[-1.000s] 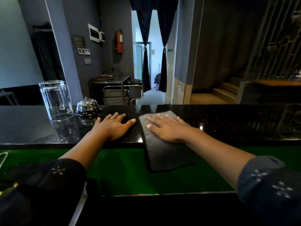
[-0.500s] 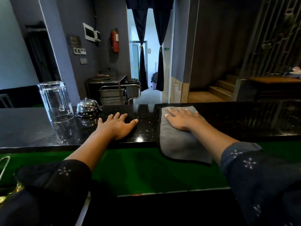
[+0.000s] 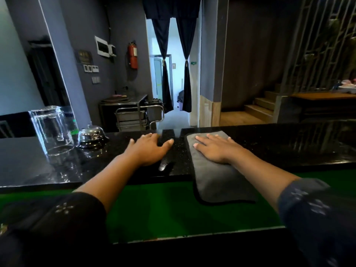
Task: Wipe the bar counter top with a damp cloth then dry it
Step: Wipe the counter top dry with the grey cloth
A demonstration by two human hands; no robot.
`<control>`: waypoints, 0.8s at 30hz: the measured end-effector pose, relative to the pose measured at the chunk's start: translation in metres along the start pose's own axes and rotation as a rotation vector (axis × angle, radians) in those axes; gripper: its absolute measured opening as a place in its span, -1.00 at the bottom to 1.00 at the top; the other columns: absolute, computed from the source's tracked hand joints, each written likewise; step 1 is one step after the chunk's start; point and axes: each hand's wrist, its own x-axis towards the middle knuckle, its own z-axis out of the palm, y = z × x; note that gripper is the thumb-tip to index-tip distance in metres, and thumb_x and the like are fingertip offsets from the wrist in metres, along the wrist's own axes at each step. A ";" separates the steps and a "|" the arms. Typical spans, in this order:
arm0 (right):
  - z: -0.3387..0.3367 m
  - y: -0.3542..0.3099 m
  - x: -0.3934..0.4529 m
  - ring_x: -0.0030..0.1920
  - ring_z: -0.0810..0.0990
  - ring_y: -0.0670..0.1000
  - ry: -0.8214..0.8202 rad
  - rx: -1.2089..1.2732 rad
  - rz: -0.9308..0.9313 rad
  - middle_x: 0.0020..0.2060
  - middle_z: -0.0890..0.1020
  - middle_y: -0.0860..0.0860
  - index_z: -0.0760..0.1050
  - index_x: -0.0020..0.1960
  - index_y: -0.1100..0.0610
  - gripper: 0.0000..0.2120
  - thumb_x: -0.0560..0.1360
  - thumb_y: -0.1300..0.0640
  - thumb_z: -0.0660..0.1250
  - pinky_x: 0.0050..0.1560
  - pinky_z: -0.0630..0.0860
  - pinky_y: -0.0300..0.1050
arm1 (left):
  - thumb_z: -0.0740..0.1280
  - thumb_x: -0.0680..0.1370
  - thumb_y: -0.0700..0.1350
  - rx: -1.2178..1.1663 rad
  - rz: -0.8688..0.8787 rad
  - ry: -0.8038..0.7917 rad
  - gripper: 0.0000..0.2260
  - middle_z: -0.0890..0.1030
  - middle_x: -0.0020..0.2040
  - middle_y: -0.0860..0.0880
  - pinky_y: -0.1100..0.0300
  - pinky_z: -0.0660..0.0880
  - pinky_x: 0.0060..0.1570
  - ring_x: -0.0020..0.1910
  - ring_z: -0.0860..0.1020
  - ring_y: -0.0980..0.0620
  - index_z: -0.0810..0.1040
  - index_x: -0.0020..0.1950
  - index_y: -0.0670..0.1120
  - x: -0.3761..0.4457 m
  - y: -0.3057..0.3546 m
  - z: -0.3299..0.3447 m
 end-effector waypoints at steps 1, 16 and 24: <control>0.000 -0.003 0.008 0.58 -0.05 0.11 -0.007 -0.002 0.016 0.60 -0.01 0.01 -0.04 0.58 -0.20 -0.41 0.59 -0.33 -0.17 0.50 -0.16 0.27 | -0.03 0.53 0.37 -0.051 -0.006 -0.025 -0.32 0.17 0.55 -0.08 -0.21 -0.08 0.46 0.53 0.10 -0.07 0.19 0.53 -0.01 0.004 0.014 0.004; 0.002 0.008 0.087 0.58 -0.07 0.12 -0.050 -0.044 -0.158 0.60 -0.04 0.01 -0.07 0.59 -0.20 -0.40 0.59 -0.34 -0.19 0.48 -0.18 0.28 | -0.13 0.57 0.32 0.034 -0.092 -0.146 -0.39 -0.04 0.59 0.05 -0.09 -0.14 0.48 0.55 -0.05 0.02 -0.02 0.58 0.10 0.026 0.038 0.034; -0.002 0.023 0.125 0.57 -0.01 0.19 -0.053 -0.038 -0.187 0.60 0.00 0.05 -0.04 0.58 -0.20 -0.40 0.59 -0.35 -0.16 0.50 -0.10 0.29 | -0.11 0.57 0.32 0.015 -0.071 -0.147 -0.40 -0.02 0.59 0.06 -0.08 -0.13 0.49 0.55 -0.04 0.05 0.00 0.57 0.12 0.023 0.034 0.031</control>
